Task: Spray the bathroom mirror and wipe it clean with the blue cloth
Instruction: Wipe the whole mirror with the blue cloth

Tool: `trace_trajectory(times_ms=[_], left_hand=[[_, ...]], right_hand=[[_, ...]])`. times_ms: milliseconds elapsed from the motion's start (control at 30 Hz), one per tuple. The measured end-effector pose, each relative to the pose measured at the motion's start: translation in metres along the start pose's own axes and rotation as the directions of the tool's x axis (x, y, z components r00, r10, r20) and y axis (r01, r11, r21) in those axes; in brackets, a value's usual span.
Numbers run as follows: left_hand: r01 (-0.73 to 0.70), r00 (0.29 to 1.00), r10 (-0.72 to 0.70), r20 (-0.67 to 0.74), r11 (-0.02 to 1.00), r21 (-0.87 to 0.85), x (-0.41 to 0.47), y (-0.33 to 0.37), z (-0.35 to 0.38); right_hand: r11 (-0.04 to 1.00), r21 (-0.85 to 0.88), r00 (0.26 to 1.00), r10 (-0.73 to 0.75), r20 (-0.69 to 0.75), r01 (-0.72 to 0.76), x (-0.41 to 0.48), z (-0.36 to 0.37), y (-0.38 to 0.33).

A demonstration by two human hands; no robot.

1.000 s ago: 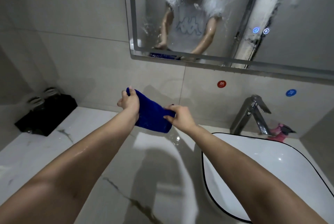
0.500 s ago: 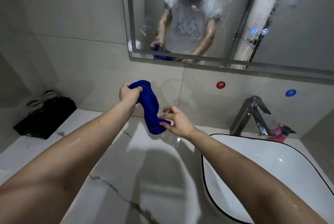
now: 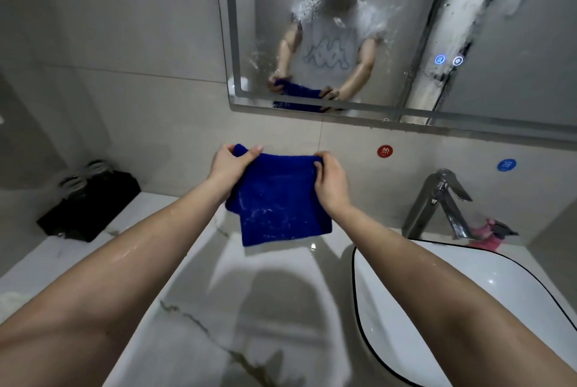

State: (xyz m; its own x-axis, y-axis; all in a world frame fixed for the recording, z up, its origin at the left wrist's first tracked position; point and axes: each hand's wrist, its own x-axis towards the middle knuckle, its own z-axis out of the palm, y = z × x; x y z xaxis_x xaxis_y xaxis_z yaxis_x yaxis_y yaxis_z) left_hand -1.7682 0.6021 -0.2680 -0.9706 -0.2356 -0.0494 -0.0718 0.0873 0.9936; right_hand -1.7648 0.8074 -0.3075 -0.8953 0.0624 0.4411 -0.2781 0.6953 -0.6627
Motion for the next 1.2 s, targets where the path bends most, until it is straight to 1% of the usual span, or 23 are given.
trace_trajectory(times_ms=[67, 167, 200, 233, 267, 300, 367, 467, 533, 600, 700, 800, 833, 900, 1000, 1033, 1067, 1133, 1167, 1200], left_hand=[[0.003, 0.998, -0.005, 0.07, 0.999, 0.038, -0.004, 0.003, -0.001], [-0.048, 0.999, 0.045, 0.025, 0.987, 0.151, -0.004, 0.004, -0.004], [-0.082, 0.996, 0.076, 0.037, 0.975, 0.206, -0.005, 0.005, -0.006], [-0.12, 0.991, 0.098, 0.093, 0.955, 0.27, -0.006, 0.008, -0.009], [-0.155, 0.979, 0.1, 0.18, 0.933, 0.324, -0.006, 0.01, -0.011], [-0.187, 0.958, 0.09, 0.272, 0.915, 0.358, -0.006, 0.013, -0.013], [-0.231, 0.916, 0.07, 0.395, 0.897, 0.376, -0.008, 0.02, -0.016], [-0.236, 0.893, 0.053, 0.447, 0.901, 0.364, -0.007, 0.031, -0.015], [-0.23, 0.883, 0.052, 0.466, 0.914, 0.334, -0.007, 0.039, -0.013], [-0.222, 0.885, 0.078, 0.459, 0.937, 0.269, -0.006, 0.049, -0.011], [-0.28, 0.889, 0.177, 0.423, 0.94, 0.194, 0.0, 0.07, -0.006], [-0.343, 0.909, 0.272, 0.316, 0.919, 0.194, 0.016, 0.105, -0.002], [-0.377, 0.908, 0.312, 0.28, 0.9, 0.218, 0.02, 0.12, -0.002], [-0.457, 0.887, 0.395, 0.24, 0.825, 0.331, 0.029, 0.152, -0.003], [-0.531, 0.845, 0.466, 0.26, 0.685, 0.498, 0.041, 0.197, -0.009], [-0.541, 0.834, 0.491, 0.251, 0.64, 0.545, 0.046, 0.208, -0.01], [-0.546, 0.816, 0.531, 0.231, 0.573, 0.611, 0.05, 0.218, -0.009], [-0.524, 0.764, 0.613, 0.2, 0.41, 0.747, 0.055, 0.235, -0.007], [-0.512, 0.746, 0.634, 0.202, 0.353, 0.783, 0.058, 0.242, -0.006], [-0.506, 0.738, 0.642, 0.209, 0.321, 0.801, 0.062, 0.247, -0.006]], right_hand=[[1.0, -0.019, 1.0, -0.016, -0.017, 0.016, 0.005, -0.005, -0.004], [0.997, -0.046, 0.997, -0.057, -0.059, 0.054, 0.011, -0.011, -0.012], [0.994, -0.094, 0.993, -0.069, -0.093, 0.06, 0.014, -0.013, -0.013], [0.984, -0.166, 0.988, -0.083, -0.127, 0.062, 0.016, -0.015, -0.015], [0.974, -0.218, 0.985, -0.09, -0.148, 0.056, 0.019, -0.017, -0.016], [0.973, -0.226, 0.986, -0.074, -0.152, 0.038, 0.022, -0.019, -0.017], [0.986, -0.164, 0.992, 0.012, -0.123, -0.033, 0.025, -0.021, -0.019], [0.992, -0.098, 0.99, 0.072, -0.124, -0.085, 0.028, -0.017, -0.02], [0.993, 0.009, 0.98, 0.116, -0.162, -0.116, 0.029, -0.017, -0.026], [0.984, 0.109, 0.966, 0.159, -0.205, -0.139, 0.033, -0.02, -0.036], [0.961, 0.241, 0.938, 0.205, -0.28, -0.138, 0.048, -0.031, -0.056], [0.956, 0.284, 0.923, 0.173, -0.344, -0.074, 0.073, -0.051, -0.079], [0.959, 0.282, 0.921, 0.146, -0.361, -0.042, 0.081, -0.058, -0.087], [0.964, 0.264, 0.919, 0.095, -0.383, 0.01, 0.097, -0.073, -0.102], [0.97, 0.239, 0.915, 0.068, -0.397, 0.032, 0.122, -0.088, -0.122], [0.971, 0.239, 0.911, 0.071, -0.407, 0.031, 0.129, -0.091, -0.127], [0.972, 0.233, 0.905, 0.074, -0.419, 0.028, 0.136, -0.092, -0.13], [0.978, 0.207, 0.899, 0.067, -0.433, 0.027, 0.146, -0.091, -0.134], [0.98, 0.197, 0.898, 0.059, -0.436, 0.031, 0.151, -0.09, -0.135], [0.981, 0.189, 0.896, 0.051, -0.44, 0.037, 0.157, -0.089, -0.136]])
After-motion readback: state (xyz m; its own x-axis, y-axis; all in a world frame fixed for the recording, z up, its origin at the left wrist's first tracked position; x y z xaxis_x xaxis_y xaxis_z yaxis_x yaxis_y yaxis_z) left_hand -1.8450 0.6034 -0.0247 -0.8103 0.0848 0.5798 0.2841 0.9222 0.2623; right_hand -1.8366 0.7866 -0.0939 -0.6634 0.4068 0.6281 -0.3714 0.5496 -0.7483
